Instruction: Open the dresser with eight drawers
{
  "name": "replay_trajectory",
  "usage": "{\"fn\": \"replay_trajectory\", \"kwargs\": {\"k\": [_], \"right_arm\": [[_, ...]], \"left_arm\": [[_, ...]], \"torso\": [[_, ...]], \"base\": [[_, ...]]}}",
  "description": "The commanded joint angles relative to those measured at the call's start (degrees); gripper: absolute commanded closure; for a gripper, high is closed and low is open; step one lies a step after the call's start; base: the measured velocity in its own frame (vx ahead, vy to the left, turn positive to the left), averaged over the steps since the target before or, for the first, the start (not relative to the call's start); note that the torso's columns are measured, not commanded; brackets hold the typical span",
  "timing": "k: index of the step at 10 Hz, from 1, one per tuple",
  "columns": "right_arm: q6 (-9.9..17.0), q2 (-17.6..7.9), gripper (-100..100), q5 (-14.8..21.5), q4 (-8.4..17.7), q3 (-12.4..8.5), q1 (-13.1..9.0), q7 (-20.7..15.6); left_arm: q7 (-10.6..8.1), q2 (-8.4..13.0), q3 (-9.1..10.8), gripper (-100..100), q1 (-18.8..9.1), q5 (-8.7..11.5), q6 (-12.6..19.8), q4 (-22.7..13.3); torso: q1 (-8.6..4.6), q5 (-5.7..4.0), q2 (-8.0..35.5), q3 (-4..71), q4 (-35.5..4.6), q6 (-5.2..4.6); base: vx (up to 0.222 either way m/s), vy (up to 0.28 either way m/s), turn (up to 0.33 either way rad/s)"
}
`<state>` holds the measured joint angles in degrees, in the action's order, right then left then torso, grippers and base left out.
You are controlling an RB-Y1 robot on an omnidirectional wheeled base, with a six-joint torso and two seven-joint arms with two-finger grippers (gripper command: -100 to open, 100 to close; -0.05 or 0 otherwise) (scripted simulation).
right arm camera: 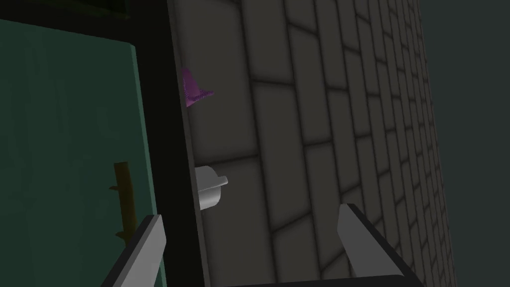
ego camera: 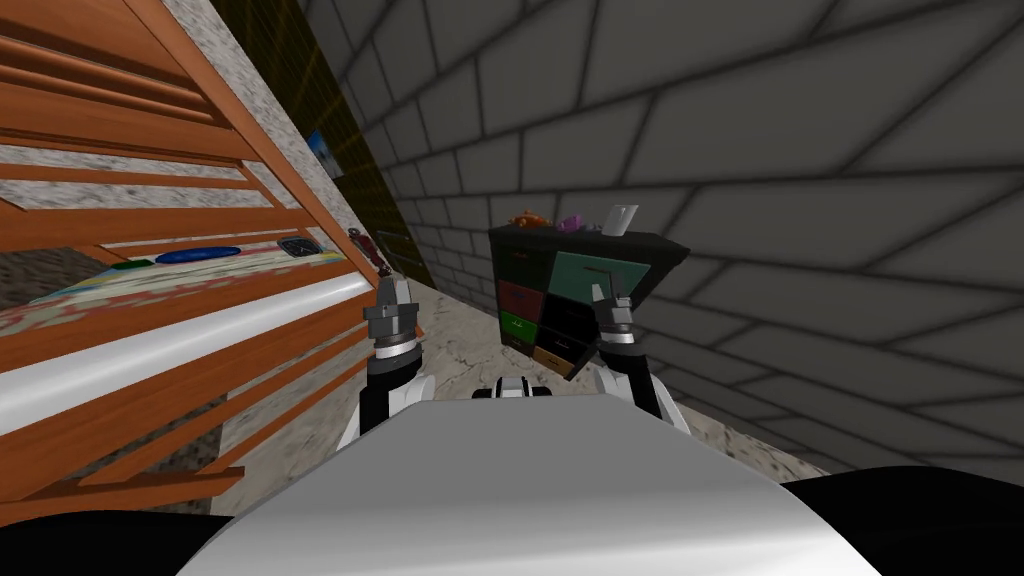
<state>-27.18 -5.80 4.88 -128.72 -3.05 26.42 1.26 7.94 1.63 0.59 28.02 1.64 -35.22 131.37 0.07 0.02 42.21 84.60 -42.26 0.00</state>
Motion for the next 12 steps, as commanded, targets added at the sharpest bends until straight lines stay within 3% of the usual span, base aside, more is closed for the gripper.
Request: {"fn": "replay_trajectory", "kwargs": {"k": [1, 12], "right_arm": [[0.13, -2.59, -100, 2.65, -0.06, 0.13, 0.3, -4.45], [-0.08, -5.56, -100, 10.84, 0.71, 0.59, 0.9, -19.37]], "left_arm": [[0.0, 0.0, 0.0, 0, 0.0, 0.0, 0.0, 0.0], [0.0, 0.0, 0.0, 0, -0.01, 0.0, 0.0, 0.0]], "torso": [[0.02, 0.0, -0.01, 0.01, 0.0, 0.0], [-0.08, -0.02, 0.11, -0.06, -0.03, 0.01]], "base": [[0.083, 0.104, -0.119], [0.056, 0.065, -0.079]]}}
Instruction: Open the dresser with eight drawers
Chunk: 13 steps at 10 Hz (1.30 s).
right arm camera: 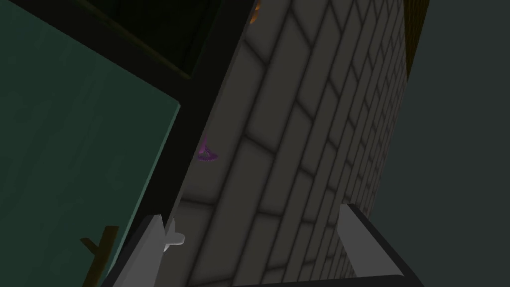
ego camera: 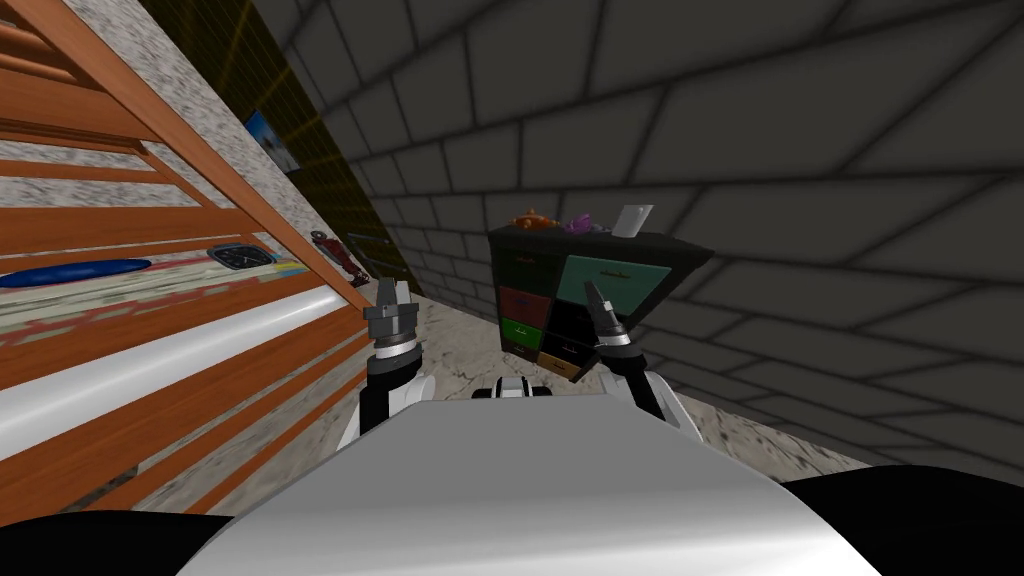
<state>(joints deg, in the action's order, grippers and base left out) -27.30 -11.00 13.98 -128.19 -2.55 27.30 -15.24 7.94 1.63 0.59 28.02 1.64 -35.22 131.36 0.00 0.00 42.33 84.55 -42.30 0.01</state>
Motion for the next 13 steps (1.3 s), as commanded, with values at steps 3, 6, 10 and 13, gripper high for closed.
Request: {"fn": "replay_trajectory", "kwargs": {"k": [3, 6, 10, 13], "right_arm": [[-0.03, -0.61, -100, 3.3, 0.33, 0.18, 0.09, -6.22], [-0.21, -1.03, -100, 6.49, 0.66, 0.33, 0.2, -11.2], [-0.47, -1.34, -100, 9.74, 1.02, 0.46, 0.21, -17.11], [-0.62, -1.46, -100, 11.37, 1.21, 0.51, 0.18, -21.33]], "left_arm": [[0.0, 0.0, 0.0, 0, 0.0, 0.0, 0.0, 0.0], [0.0, 0.0, 0.0, 0, 0.0, 0.0, 0.0, 0.0], [0.0, 0.0, 0.0, 0, 0.0, 0.0, 0.0, 0.0], [0.0, 0.0, 0.0, 0, 0.0, 0.0, 0.0, 0.0]], "torso": [[-0.01, -0.01, -0.07, 0.04, 0.02, -0.02], [0.0, 0.0, -0.03, 0.02, 0.01, 0.0], [-0.06, -0.02, 0.01, 0.0, 0.0, 0.0], [0.08, 0.02, -0.1, 0.06, 0.03, -0.02]], "base": [[0.053, 0.062, -0.073], [0.06, 0.072, -0.098], [0.05, 0.065, -0.089], [0.057, 0.078, -0.076]]}}
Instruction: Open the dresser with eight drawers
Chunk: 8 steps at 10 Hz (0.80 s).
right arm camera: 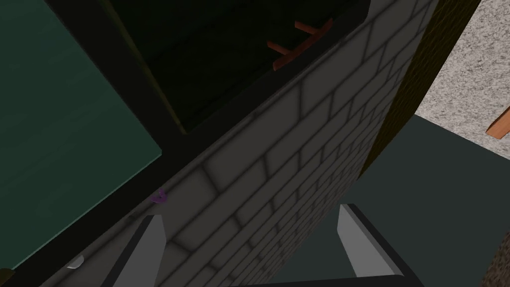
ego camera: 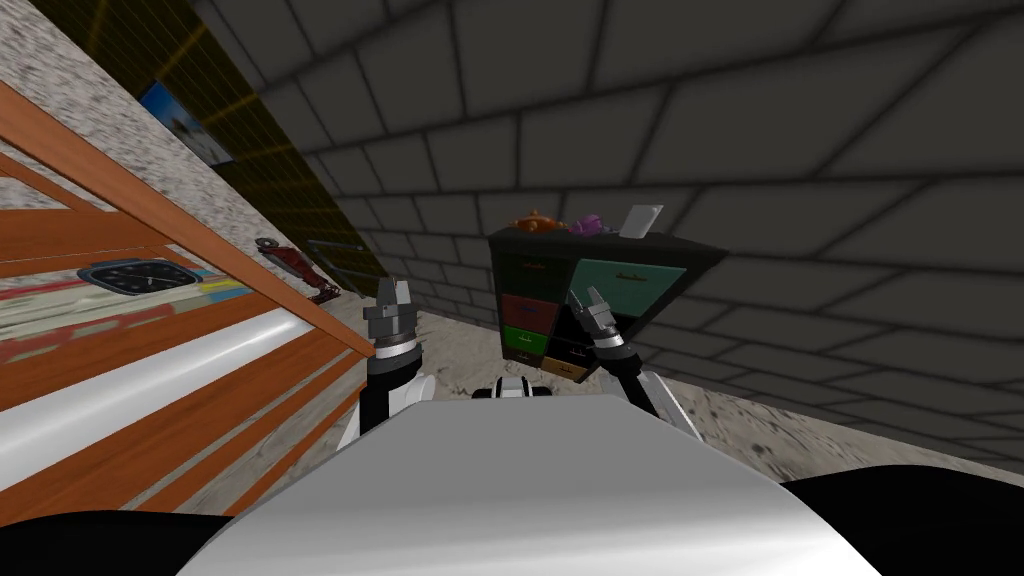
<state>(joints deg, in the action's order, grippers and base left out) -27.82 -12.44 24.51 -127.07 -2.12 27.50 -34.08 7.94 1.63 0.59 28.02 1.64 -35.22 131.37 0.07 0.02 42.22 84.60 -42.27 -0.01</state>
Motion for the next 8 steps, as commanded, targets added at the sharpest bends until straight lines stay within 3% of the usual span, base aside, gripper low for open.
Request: {"fn": "replay_trajectory", "kwargs": {"k": [1, 8], "right_arm": [[-0.27, -0.12, -100, 2.45, 0.29, 0.13, -0.07, -4.32], [-0.91, -0.31, -100, 7.1, 0.89, 0.21, -0.41, -14.56]], "left_arm": [[0.0, 0.0, 0.0, 0, 0.0, 0.0, 0.0, 0.0], [0.0, 0.0, 0.0, 0, 0.0, 0.0, 0.0, 0.0]], "torso": [[-0.08, -0.01, 0.04, -0.02, -0.01, 0.02], [-0.02, 0.0, 0.01, -0.01, 0.0, 0.0]], "base": [[0.055, 0.073, -0.104], [0.047, 0.059, -0.081]]}}
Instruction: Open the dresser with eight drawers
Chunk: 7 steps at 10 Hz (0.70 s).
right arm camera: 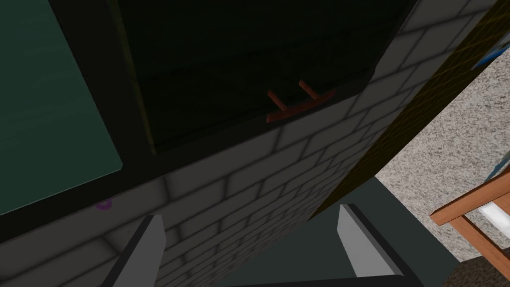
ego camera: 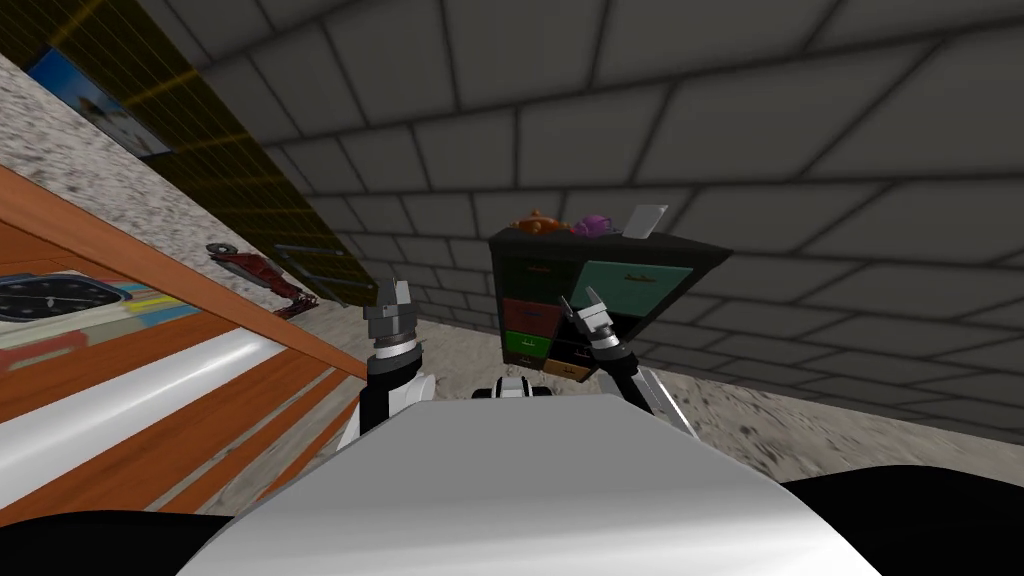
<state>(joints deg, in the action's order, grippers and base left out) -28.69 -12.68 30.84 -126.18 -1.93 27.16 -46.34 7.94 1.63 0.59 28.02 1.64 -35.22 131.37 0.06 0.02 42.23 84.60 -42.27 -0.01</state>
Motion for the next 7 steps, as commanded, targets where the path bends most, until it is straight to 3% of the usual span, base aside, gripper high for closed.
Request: {"fn": "replay_trajectory", "kwargs": {"k": [1, 7], "right_arm": [[-0.29, -0.06, -100, 2.23, 0.19, 0.03, -0.24, -4.27], [-1.08, 0.16, -100, 6.26, 0.79, 0.02, -0.86, -12.78]], "left_arm": [[0.0, 0.0, 0.0, 0, 0.0, 0.0, 0.0, 0.0], [0.0, 0.0, 0.0, 0, -0.01, 0.0, 0.0, 0.0]], "torso": [[-0.06, -0.01, 0.05, -0.02, -0.01, 0.02], [-0.04, -0.01, 0.07, -0.03, -0.02, 0.02]], "base": [[0.048, 0.058, -0.11], [0.039, 0.045, -0.073]]}}
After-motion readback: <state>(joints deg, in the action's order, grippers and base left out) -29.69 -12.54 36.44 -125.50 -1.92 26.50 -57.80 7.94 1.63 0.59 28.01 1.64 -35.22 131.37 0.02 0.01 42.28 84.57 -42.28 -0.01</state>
